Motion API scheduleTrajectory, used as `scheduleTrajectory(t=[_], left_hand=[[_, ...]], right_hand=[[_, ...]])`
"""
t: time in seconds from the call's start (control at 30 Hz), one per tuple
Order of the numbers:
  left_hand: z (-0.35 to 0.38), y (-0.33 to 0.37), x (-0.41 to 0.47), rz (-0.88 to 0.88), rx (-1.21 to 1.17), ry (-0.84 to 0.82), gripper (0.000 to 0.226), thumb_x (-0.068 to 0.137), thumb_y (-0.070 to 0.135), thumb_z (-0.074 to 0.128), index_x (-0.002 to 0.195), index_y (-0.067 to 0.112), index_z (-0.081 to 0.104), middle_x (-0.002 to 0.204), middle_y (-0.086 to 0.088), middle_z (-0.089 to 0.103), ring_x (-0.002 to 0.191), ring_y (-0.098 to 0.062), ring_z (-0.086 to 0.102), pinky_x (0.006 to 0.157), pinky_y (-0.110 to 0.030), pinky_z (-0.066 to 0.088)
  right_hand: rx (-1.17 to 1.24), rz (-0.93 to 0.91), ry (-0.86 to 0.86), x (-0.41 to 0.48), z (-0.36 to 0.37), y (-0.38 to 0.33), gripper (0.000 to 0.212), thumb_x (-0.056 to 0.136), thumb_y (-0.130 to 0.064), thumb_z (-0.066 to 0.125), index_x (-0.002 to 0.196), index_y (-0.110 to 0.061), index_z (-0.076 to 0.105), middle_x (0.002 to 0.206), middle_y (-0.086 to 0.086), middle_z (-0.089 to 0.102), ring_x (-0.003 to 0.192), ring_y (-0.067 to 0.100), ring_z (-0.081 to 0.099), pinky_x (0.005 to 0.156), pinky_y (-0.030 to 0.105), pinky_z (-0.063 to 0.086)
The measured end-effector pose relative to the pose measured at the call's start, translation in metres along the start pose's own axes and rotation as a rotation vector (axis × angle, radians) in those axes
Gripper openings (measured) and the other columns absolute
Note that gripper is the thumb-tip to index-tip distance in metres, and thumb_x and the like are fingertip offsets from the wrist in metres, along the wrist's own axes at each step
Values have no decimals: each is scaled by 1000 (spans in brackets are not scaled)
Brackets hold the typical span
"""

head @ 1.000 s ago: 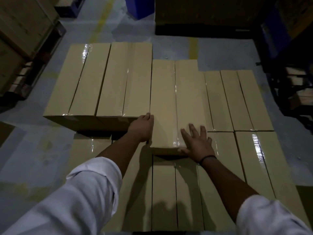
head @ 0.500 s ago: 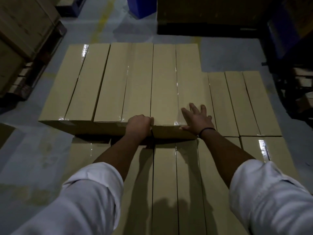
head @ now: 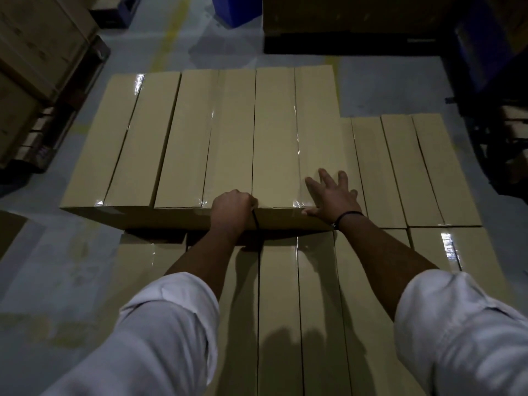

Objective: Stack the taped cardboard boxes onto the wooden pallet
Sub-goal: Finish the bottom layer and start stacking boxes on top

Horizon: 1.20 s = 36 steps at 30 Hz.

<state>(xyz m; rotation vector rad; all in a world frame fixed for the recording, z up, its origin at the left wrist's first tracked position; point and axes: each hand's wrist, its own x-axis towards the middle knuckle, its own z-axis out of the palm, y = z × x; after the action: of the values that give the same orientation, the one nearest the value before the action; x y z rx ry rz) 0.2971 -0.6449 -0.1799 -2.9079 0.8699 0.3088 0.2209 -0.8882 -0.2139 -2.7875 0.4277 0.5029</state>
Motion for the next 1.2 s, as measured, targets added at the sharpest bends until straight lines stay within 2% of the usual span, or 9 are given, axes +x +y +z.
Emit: scheduleTrajectory(t=[0.23,0.67,0.83,1.03,1.2], left_hand=[[-1,4,-2,23,26,1,19,98,21,59,109,28,72,76,2,54,68,-18,54,60,-29,43],[-5,11,-1,14,71,-27,19,97,23,63,113,25,73,79,1,52,69,-18,50,62,-30,40],[-6,14,-3,11,82,-43,15,94,25,67,108,25,72,78,2,50,69,-17,48,62,-30,40],[-2,16,-4,25,108,-67,22,95,26,67,117,23,69,83,1,54,73,-16,52,67,-29,47],[1,15,-5,40,113,-36,22,95,25,66,117,22,68,84,0,55,75,-16,54,69,-29,49]], right_hand=[[17,13,-22,1,1,-2,89,82,-56,74,151,-42,21,168,-5,-2,150,44,-8,110,75,23],[-12,4,-60,4,4,3,89,86,-53,71,154,-43,15,168,-5,-5,150,44,-12,108,75,25],[-8,-5,-31,-1,6,7,83,89,-50,68,154,-42,16,168,-4,-3,151,41,-9,110,71,29],[9,32,117,-27,34,13,62,102,-31,53,154,-38,19,168,3,3,153,37,-5,110,62,38],[18,47,79,-28,33,10,78,95,-9,54,156,-38,14,168,1,-2,153,37,-10,110,60,39]])
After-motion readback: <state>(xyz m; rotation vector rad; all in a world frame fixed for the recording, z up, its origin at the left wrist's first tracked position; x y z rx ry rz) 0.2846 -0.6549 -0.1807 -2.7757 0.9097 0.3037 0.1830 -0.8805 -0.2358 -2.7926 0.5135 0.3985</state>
